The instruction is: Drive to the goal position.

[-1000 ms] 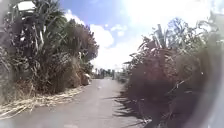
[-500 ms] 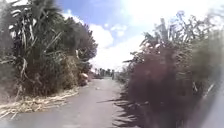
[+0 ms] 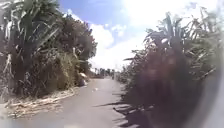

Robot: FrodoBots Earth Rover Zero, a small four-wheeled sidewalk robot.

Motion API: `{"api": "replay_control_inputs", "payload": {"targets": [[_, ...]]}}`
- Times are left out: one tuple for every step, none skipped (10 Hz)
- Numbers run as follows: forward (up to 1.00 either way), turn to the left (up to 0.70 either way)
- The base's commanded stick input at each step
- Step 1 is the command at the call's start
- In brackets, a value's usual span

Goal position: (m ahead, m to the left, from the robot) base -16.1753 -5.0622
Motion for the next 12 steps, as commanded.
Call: {"api": "replay_control_inputs", "payload": {"targets": [[0.3, 0.52], [0.3, 0.59], [0.3, 0.59], [0.3, 0.59], [0.3, 0.62], [0.3, 0.63], [0.3, 0.63], [0.3, 0.63], [0.3, 0.63], [0.3, 0.65], [0.3, 0.65], [0.3, 0.65]]}}
